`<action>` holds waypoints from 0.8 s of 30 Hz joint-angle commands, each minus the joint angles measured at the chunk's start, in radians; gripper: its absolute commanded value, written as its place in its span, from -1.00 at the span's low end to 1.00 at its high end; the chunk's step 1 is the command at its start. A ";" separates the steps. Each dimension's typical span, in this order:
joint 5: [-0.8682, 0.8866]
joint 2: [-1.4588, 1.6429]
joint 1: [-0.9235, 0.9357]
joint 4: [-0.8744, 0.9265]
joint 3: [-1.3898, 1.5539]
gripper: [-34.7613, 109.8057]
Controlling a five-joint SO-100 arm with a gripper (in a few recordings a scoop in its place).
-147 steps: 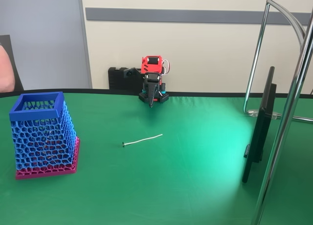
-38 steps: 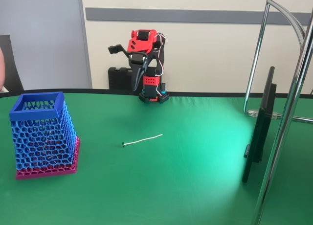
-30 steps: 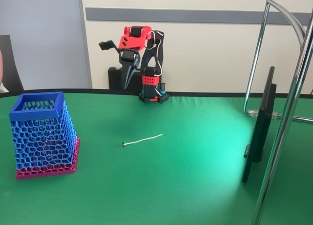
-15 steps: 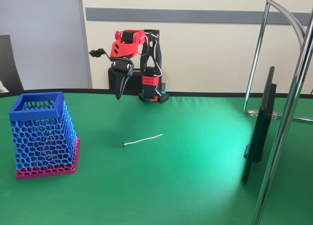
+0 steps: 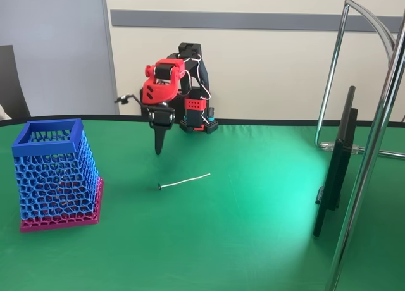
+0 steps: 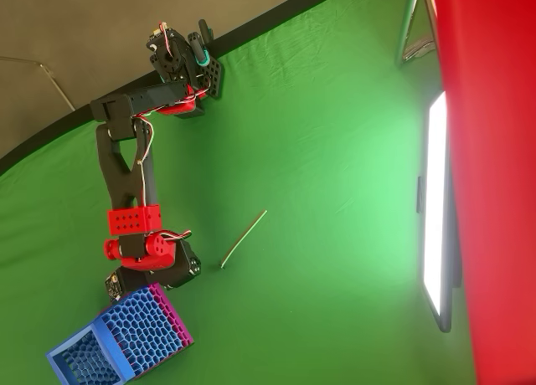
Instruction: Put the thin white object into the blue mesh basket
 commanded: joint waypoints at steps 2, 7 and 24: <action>-0.063 -0.046 -0.011 0.009 -0.080 -0.51; -0.153 -0.137 -0.009 0.011 -0.147 -0.51; -0.362 -0.265 -0.008 0.167 -0.304 -0.32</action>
